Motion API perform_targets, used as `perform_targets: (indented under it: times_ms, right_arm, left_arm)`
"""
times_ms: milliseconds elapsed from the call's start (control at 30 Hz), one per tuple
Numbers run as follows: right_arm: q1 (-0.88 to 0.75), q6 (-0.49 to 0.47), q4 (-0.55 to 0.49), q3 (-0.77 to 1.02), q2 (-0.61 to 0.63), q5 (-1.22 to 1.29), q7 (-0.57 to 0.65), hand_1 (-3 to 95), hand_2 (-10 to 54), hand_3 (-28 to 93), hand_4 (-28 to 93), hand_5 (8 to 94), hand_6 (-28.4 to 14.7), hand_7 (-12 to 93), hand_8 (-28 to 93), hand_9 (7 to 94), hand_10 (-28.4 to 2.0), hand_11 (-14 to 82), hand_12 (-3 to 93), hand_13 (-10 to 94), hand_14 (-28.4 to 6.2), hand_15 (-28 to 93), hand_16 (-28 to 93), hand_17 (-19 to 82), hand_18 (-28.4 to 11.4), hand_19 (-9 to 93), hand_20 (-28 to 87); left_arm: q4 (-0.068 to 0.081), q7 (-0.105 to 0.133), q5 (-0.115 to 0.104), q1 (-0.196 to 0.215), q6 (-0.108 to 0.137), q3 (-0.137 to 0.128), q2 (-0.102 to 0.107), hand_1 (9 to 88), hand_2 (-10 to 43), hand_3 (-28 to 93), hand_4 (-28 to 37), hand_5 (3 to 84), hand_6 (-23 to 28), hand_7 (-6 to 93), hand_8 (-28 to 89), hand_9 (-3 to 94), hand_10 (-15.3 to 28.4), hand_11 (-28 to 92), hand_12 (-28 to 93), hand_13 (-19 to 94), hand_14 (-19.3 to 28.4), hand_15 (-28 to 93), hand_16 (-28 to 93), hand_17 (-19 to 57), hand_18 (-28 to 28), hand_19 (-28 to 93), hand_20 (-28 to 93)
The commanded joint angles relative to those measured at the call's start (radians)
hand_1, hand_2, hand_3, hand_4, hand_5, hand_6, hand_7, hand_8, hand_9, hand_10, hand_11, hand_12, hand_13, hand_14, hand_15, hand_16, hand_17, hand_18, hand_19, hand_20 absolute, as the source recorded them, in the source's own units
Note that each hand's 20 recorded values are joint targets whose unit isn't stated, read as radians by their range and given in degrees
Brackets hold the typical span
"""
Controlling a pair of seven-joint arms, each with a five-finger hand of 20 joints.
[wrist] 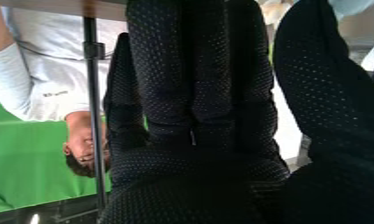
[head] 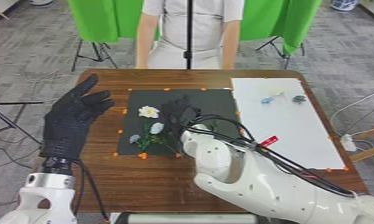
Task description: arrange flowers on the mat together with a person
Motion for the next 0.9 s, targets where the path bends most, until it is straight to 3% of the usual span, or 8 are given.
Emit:
perform_targets:
  times_ms: [33,300,367,567,700,767,800,900]
  right_arm:
    - [-0.080,0.028,-0.070,0.128,-0.016,0.016,-0.030,42.0,-9.5,72,-28,69.4,3.9,16,-12,78.8,-10.7,32.0,18.9,70,-8.3,59,16,19,-16.8,65,17]
    - [-0.240,0.138,-0.198,0.370,-0.035,0.290,-0.055,37.6,-9.5,72,-27,67.1,3.2,17,-15,75.9,-11.3,29.8,17.5,67,-10.3,57,15,18,-18.2,65,18]
    - [-0.287,0.162,-0.238,0.441,-0.034,0.397,-0.070,36.4,-9.2,71,-27,66.6,2.8,16,-15,75.3,-11.6,29.0,17.2,66,-10.8,57,14,17,-18.4,65,18]
    - [-0.549,0.077,-0.375,0.817,-0.081,0.942,-0.145,30.6,-3.8,71,-25,62.4,1.2,16,-15,69.4,-14.0,24.1,15.5,60,-13.6,54,12,13,-19.4,61,17]
    - [-0.709,0.021,-0.416,1.041,-0.119,1.298,-0.204,27.9,-1.3,72,-25,56.0,-0.1,15,-14,62.6,-15.5,22.0,14.9,53,-15.8,52,11,10,-19.3,56,17]
    - [-0.778,0.038,-0.446,1.121,-0.127,1.382,-0.186,25.7,1.3,71,-26,53.8,-0.2,15,-14,60.3,-16.1,21.4,14.7,51,-16.6,51,10,10,-19.3,56,17]
    - [-0.809,0.052,-0.457,1.151,-0.126,1.400,-0.201,23.8,3.2,69,-26,53.2,-0.3,15,-14,59.6,-16.4,21.2,14.6,50,-17.0,51,10,9,-19.3,55,17]
    - [-0.902,0.114,-0.491,1.232,-0.131,1.431,-0.254,21.6,4.2,65,-26,52.2,-0.7,14,-14,58.8,-17.3,20.1,14.1,49,-18.8,50,9,9,-19.6,55,18]
  left_arm:
    - [-0.003,-0.014,-0.002,0.037,0.014,-0.006,-0.014,23.5,6.6,77,-22.8,39.8,9.8,7.6,-7,40.8,21.0,27,13,29,27.4,57,-7,-5.0,24.9,56,26]
    - [0.001,-0.024,-0.005,0.059,0.017,-0.008,-0.041,23.3,6.5,77,-22.8,39.7,9.7,7.6,-7,40.7,21.0,27,13,29,27.4,57,-7,-5.0,24.9,56,26]
    - [0.006,-0.016,-0.014,0.059,0.027,-0.006,-0.037,23.3,6.6,77,-22.8,39.6,9.6,7.6,-7,40.6,20.9,27,13,29,27.4,57,-7,-5.1,24.9,56,26]
    - [0.009,-0.011,-0.018,0.082,0.041,-0.011,-0.047,22.7,6.7,77,-23.4,39.3,9.3,7.7,-7,40.4,20.8,27,13,29,27.3,57,-7,-5.1,25.0,56,26]
    - [0.011,0.006,-0.024,0.096,0.048,-0.015,-0.053,22.4,6.7,77,-24.1,39.2,9.1,7.5,-7,40.4,20.7,27,13,29,27.3,57,-7,-5.1,25.0,55,26]
    - [0.013,0.006,-0.025,0.097,0.048,-0.014,-0.056,22.0,6.6,77,-24.3,39.2,8.9,7.5,-7,40.3,20.6,26,12,29,27.3,56,-7,-5.1,25.0,55,25]
    - [0.015,0.021,-0.024,0.098,0.055,-0.009,-0.053,22.0,6.7,77,-24.6,39.3,8.7,7.5,-7,40.3,20.6,26,12,29,27.3,56,-7,-5.1,25.0,55,25]
    - [0.020,0.024,-0.017,0.099,0.042,-0.013,-0.061,21.7,6.9,77,-25.1,40.8,8.0,6.8,-7,42.6,19.4,23,11,32,26.5,51,-8,-5.0,25.2,54,24]
